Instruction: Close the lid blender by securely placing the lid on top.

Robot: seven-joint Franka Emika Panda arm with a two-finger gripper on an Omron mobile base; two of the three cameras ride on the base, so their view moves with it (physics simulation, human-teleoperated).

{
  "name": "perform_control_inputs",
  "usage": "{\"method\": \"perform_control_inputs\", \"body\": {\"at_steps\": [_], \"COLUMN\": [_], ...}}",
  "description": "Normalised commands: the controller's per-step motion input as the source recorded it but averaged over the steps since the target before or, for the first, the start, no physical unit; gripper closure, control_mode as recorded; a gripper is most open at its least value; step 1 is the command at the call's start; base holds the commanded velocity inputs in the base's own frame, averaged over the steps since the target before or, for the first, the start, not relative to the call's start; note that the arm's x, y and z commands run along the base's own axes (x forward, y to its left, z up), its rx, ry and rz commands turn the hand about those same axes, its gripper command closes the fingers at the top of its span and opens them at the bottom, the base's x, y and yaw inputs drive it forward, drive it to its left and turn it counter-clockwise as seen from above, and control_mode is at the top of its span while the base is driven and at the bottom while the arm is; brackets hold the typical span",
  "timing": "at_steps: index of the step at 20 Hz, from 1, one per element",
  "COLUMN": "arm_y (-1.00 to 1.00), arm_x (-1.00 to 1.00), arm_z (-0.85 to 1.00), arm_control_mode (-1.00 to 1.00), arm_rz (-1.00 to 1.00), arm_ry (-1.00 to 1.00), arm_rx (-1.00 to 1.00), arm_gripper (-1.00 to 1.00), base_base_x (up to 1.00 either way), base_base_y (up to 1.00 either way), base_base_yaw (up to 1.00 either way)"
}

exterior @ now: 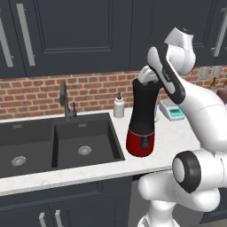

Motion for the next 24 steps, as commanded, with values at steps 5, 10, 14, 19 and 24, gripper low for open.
{"method": "perform_control_inputs", "body": {"at_steps": [5,10,14,19,24], "arm_y": [0.05,0.01,0.00,0.06,0.13], "arm_x": [0.00,0.00,-0.01,-0.04,-0.02], "arm_z": [0.00,0.00,0.01,0.06,0.10], "arm_control_mode": [-1.00,-1.00,-1.00,-1.00,-1.00], "arm_rz": [0.00,0.00,0.00,0.00,0.00], "arm_ry": [0.00,0.00,0.00,0.00,0.00], "arm_rx": [0.00,0.00,0.00,0.00,0.00], "arm_gripper": [-1.00,-1.00,-1.00,-1.00,-1.00], "base_base_x": [0.00,0.00,0.00,0.00,0.00], "base_base_y": [0.00,0.00,0.00,0.00,0.00], "base_base_yaw": [0.00,0.00,0.00,0.00,0.00]}}
